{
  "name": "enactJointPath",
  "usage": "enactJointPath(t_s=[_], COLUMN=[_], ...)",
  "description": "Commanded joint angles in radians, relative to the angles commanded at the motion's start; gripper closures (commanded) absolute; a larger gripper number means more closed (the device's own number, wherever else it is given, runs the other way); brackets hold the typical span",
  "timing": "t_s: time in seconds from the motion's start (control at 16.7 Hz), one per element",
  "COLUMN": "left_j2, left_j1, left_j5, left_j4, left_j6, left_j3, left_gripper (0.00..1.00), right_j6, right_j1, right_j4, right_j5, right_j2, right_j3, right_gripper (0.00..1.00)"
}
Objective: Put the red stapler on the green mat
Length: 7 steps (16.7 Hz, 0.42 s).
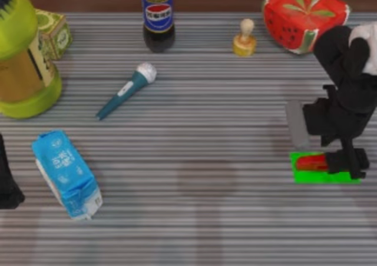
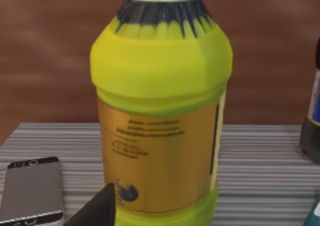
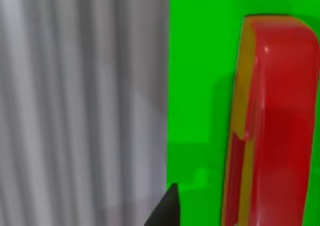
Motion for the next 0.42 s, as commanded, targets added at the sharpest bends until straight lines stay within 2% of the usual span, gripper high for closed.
enactJointPath(t_s=[0.06, 0.12, 0.42], left_j2=[0.000, 0.000, 0.000], left_j1=[0.000, 0.000, 0.000], left_j5=[0.000, 0.000, 0.000], left_j4=[0.000, 0.000, 0.000], left_j6=[0.000, 0.000, 0.000], left_j3=[0.000, 0.000, 0.000], left_gripper=[0.00, 0.00, 0.00], right_j6=[0.000, 0.000, 0.000], right_j1=[0.000, 0.000, 0.000], right_j4=[0.000, 0.000, 0.000], right_j5=[0.000, 0.000, 0.000], right_j2=[0.000, 0.000, 0.000], right_j3=[0.000, 0.000, 0.000], right_gripper=[0.02, 0.00, 0.00])
